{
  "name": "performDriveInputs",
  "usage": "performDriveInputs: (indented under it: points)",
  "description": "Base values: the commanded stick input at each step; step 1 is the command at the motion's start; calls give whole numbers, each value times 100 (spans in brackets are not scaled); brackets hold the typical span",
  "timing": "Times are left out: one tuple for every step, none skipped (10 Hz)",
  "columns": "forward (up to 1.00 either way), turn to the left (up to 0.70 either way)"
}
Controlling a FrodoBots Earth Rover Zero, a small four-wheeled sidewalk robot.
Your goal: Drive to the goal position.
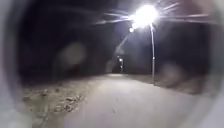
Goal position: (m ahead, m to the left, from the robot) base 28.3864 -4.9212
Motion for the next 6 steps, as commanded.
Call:
performDriveInputs:
  points:
    - [100, 3]
    - [100, 3]
    - [100, 3]
    - [100, 3]
    - [100, 3]
    - [100, 2]
